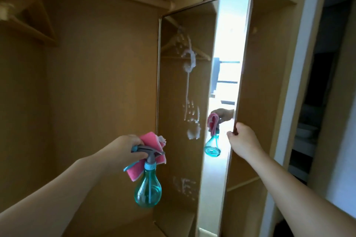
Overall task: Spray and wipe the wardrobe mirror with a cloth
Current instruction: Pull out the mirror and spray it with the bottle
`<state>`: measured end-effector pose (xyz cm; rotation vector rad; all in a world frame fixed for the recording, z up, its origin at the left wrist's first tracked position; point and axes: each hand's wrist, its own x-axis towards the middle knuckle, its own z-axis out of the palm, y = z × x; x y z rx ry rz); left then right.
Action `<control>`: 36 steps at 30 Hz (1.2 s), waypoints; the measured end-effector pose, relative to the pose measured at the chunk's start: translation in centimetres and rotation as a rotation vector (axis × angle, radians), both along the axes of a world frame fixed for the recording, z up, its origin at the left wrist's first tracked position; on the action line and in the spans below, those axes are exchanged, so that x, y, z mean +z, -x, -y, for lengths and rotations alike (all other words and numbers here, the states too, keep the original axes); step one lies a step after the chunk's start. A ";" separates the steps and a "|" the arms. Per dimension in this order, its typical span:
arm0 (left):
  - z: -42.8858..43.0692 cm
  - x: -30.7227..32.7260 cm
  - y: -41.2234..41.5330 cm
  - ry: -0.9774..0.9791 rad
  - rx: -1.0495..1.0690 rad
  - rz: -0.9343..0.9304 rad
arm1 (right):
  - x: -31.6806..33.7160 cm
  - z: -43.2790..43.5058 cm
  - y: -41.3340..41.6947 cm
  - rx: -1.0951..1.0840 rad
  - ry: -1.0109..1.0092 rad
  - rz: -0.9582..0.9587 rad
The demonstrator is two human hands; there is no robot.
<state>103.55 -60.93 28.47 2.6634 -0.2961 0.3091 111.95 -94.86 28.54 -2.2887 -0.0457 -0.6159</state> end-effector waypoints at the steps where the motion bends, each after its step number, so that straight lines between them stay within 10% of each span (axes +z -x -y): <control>1: 0.3 0.2 -0.2 -0.011 0.002 0.001 | 0.1 0.4 -0.1 -0.001 -0.006 -0.004; 30: 10.3 3.1 -2.0 0.012 0.067 0.063 | -0.2 5.3 -14.6 0.220 -0.310 -0.023; 36: 10.8 3.0 -1.3 0.060 0.026 0.064 | 0.1 4.7 -9.7 0.137 -0.351 0.260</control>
